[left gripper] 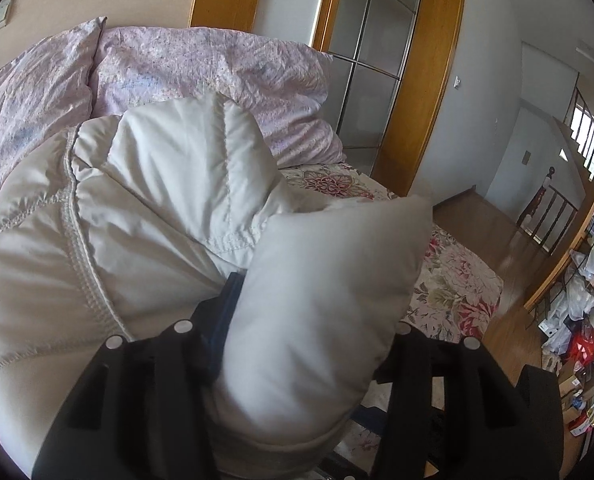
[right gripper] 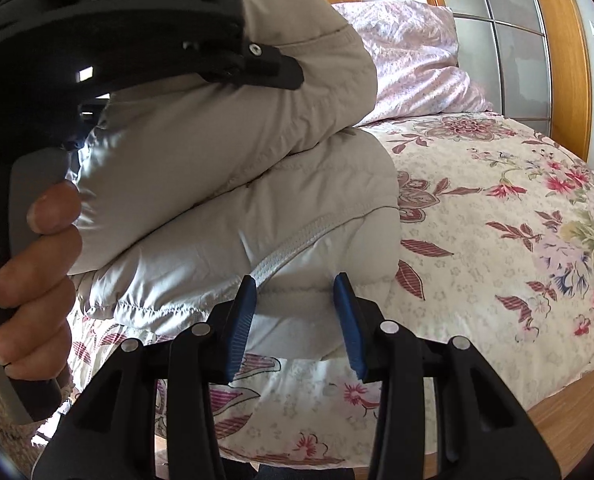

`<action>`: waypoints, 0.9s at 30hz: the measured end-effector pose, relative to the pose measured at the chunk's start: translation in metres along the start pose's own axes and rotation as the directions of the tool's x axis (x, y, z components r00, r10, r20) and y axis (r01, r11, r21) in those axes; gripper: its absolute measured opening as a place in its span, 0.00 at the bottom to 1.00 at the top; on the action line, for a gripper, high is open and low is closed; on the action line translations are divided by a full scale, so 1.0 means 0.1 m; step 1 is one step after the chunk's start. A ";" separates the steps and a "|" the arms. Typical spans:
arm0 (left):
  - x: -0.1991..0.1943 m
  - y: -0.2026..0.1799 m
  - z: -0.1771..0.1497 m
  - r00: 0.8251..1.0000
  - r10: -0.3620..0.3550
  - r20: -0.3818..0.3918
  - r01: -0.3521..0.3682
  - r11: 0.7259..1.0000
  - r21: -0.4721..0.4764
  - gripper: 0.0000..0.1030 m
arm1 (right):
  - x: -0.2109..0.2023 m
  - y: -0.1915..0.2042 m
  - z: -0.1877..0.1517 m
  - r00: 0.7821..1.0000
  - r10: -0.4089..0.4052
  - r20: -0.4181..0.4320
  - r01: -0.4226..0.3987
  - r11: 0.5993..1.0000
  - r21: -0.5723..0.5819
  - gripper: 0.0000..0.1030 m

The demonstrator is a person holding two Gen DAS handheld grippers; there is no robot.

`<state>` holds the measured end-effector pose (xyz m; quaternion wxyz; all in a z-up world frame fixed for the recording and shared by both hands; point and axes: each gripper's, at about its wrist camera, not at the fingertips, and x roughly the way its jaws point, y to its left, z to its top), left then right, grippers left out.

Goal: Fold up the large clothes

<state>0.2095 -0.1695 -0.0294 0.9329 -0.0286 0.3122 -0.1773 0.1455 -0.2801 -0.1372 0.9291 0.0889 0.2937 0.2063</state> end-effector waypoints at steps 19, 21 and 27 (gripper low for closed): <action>0.18 -0.24 -0.15 0.998 0.009 -0.069 -0.002 0.995 0.095 0.65 | -0.09 -0.07 -0.08 1.000 -0.026 -0.005 0.026 0.999 0.041 0.45; 0.11 -0.27 -0.14 0.998 0.003 -0.060 0.003 0.995 0.099 0.74 | -0.13 -0.09 -0.09 0.999 -0.039 0.000 0.039 0.998 0.045 0.46; -0.12 -0.47 -0.19 1.000 0.008 -0.022 -0.004 0.986 0.166 0.84 | -0.28 -0.18 -0.10 0.997 -0.077 0.026 0.075 0.995 0.070 0.46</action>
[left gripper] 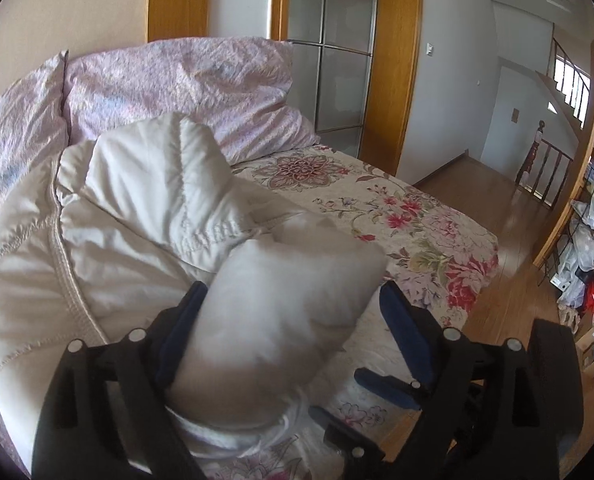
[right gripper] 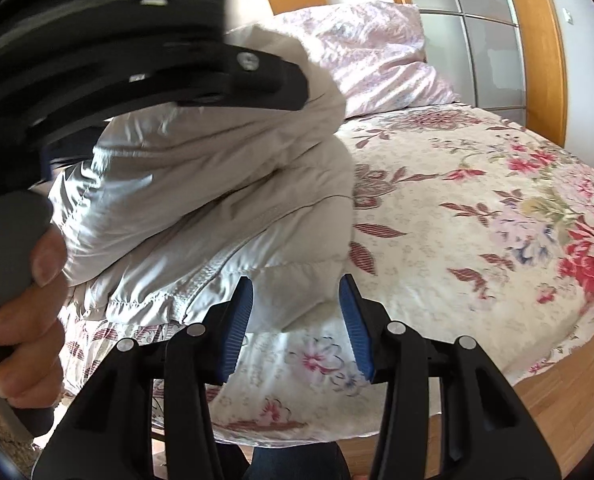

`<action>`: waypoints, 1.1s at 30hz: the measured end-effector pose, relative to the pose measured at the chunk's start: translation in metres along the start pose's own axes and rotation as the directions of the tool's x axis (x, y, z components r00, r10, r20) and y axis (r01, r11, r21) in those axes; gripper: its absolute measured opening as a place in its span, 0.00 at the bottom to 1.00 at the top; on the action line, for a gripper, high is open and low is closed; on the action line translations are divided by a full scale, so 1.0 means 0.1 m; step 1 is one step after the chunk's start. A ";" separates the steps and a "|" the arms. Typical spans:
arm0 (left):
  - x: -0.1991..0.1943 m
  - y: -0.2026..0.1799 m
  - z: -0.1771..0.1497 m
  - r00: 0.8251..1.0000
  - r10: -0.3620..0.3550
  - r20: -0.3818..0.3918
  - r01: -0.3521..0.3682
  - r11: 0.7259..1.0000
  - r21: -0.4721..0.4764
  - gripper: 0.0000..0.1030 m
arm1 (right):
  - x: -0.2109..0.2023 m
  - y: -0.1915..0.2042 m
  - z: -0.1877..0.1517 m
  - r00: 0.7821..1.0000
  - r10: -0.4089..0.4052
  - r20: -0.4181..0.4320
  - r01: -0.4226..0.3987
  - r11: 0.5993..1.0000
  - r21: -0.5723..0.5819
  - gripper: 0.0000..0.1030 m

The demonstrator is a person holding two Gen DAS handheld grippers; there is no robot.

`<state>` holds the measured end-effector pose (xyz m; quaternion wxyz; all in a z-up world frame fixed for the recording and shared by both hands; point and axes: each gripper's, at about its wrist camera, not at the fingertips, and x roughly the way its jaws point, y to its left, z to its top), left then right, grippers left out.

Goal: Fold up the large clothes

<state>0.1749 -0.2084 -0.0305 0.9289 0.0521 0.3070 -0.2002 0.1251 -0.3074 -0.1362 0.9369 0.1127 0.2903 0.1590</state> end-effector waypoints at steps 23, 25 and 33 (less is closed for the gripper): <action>-1.25 1.05 0.04 0.956 0.247 0.160 -0.211 0.954 -0.214 0.95 | -0.58 0.56 0.51 0.988 0.099 0.118 -0.077 0.981 -0.180 0.46; -1.21 1.16 0.04 0.953 0.263 0.150 -0.228 0.949 -0.220 0.95 | -0.57 0.65 0.49 0.987 0.113 0.111 -0.090 0.978 -0.191 0.46; -0.52 1.56 0.02 0.960 0.277 -0.027 -0.277 0.939 -0.204 0.82 | -0.57 0.72 0.46 0.990 0.105 0.091 -0.086 0.978 -0.192 0.46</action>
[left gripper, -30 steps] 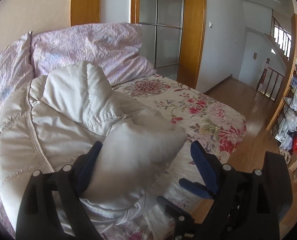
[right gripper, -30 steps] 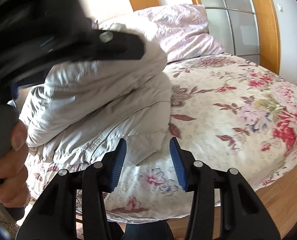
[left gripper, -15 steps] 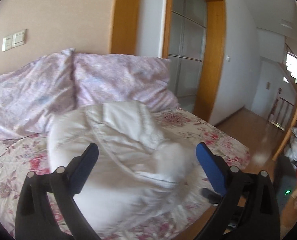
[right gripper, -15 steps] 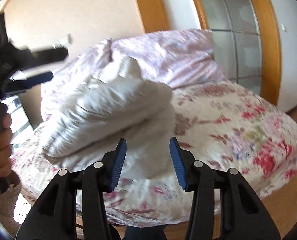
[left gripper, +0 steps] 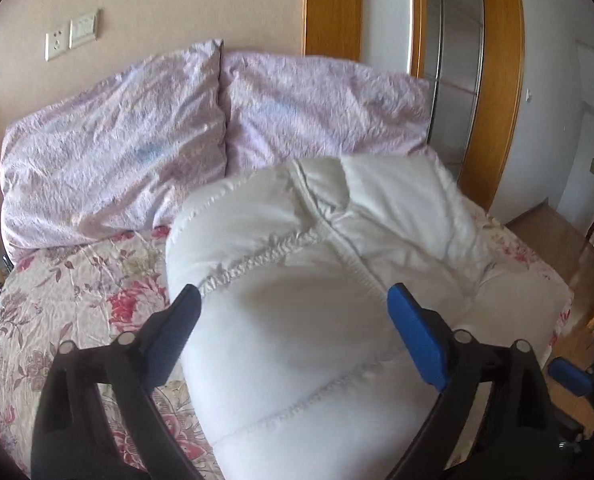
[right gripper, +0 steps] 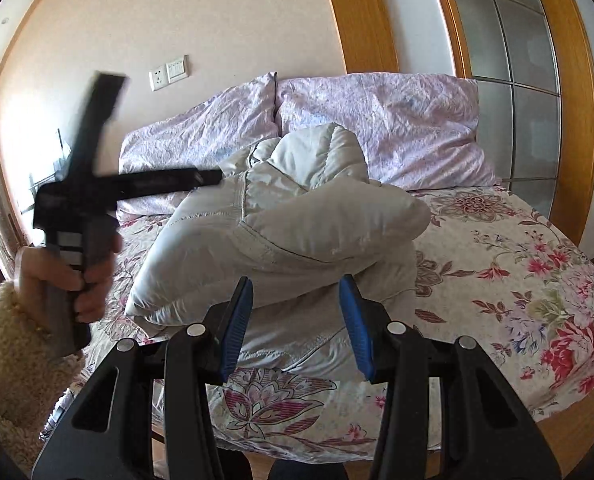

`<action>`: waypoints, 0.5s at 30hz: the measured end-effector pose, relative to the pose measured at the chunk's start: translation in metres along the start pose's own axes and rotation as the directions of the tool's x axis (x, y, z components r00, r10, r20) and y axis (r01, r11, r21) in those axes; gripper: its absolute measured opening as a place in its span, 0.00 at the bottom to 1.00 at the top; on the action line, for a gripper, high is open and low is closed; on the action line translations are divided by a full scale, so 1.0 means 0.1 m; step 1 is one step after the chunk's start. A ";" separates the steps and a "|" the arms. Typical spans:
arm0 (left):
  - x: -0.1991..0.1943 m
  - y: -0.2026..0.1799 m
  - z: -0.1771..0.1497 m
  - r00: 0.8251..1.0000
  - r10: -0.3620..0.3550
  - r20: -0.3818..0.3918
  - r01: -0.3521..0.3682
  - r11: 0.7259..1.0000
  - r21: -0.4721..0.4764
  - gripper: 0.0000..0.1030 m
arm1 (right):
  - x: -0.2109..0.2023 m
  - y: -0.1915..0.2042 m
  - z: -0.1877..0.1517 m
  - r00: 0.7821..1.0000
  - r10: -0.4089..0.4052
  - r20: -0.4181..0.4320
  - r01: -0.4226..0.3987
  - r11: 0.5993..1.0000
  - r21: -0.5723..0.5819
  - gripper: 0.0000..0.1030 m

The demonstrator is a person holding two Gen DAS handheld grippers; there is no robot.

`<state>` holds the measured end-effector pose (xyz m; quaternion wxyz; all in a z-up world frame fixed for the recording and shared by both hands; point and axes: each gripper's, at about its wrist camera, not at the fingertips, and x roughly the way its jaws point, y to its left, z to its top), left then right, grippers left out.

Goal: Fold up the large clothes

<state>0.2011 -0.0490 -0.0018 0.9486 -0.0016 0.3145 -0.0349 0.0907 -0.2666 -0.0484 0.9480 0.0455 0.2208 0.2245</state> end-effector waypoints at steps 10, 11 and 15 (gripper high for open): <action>0.36 -0.07 -0.10 0.999 -0.016 -0.044 0.017 1.000 0.017 0.87 | 0.22 0.23 0.58 0.999 -0.015 0.038 0.018 0.996 -0.092 0.46; 0.38 -0.09 -0.11 0.999 -0.014 -0.042 0.015 1.000 0.020 0.87 | 0.27 0.28 0.66 0.999 -0.017 0.034 0.021 0.994 -0.106 0.46; 0.42 -0.10 -0.12 0.999 -0.011 -0.036 0.011 1.000 0.026 0.88 | 0.62 0.39 1.03 0.999 -0.042 0.018 0.044 0.987 -0.155 0.46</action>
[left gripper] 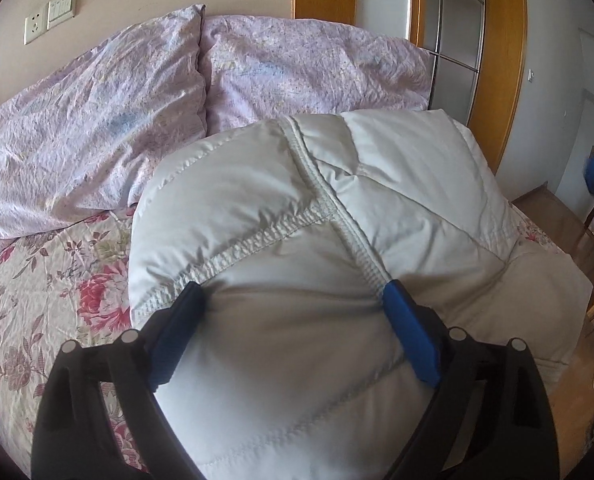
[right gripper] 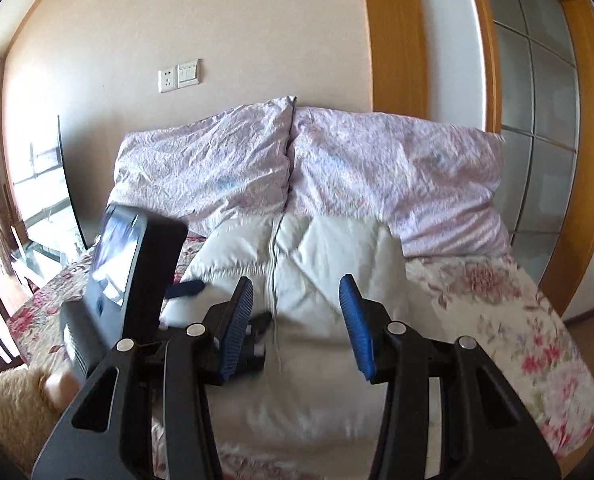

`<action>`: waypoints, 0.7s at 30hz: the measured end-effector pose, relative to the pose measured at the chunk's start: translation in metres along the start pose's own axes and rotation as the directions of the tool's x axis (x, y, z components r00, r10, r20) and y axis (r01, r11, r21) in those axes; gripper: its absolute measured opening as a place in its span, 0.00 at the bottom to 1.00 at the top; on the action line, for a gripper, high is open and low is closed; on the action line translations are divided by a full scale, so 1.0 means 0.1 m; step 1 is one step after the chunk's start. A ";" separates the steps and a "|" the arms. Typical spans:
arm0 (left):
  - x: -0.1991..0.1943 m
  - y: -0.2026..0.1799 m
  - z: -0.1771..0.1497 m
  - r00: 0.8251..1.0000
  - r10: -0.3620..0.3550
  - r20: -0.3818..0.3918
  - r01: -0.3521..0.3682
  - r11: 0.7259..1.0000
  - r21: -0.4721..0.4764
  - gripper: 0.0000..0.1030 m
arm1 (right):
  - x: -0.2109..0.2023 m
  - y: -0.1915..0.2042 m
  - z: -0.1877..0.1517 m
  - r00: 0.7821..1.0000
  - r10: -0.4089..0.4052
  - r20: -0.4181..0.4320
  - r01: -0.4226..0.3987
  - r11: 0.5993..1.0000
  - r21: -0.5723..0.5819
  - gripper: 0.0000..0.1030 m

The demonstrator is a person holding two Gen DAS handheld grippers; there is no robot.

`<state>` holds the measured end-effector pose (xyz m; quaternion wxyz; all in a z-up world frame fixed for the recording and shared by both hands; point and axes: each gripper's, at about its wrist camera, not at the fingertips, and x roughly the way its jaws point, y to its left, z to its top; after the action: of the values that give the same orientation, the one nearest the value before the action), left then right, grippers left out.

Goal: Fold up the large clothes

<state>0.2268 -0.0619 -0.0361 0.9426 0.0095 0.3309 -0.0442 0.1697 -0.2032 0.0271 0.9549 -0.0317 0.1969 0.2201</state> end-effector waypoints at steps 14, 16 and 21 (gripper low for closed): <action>-0.05 0.04 -0.01 0.997 -0.061 0.047 0.062 0.998 -0.008 0.90 | 1.41 -0.66 -0.27 0.949 0.073 -0.308 -0.001 0.974 0.227 0.45; -0.08 0.01 0.02 0.997 -0.064 0.043 0.063 0.998 0.002 0.90 | 1.43 -0.66 -0.35 0.951 0.049 -0.307 0.016 0.979 0.204 0.45; -0.16 0.11 0.12 0.999 -0.029 0.031 0.030 0.999 -0.024 0.90 | 1.45 -0.75 -0.48 0.956 0.059 -0.288 0.008 0.974 0.227 0.45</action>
<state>0.2231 -0.0502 -0.0170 0.9468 -0.0073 0.3172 -0.0541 0.3044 -0.2190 -0.0757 0.9096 0.0471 0.3602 0.2017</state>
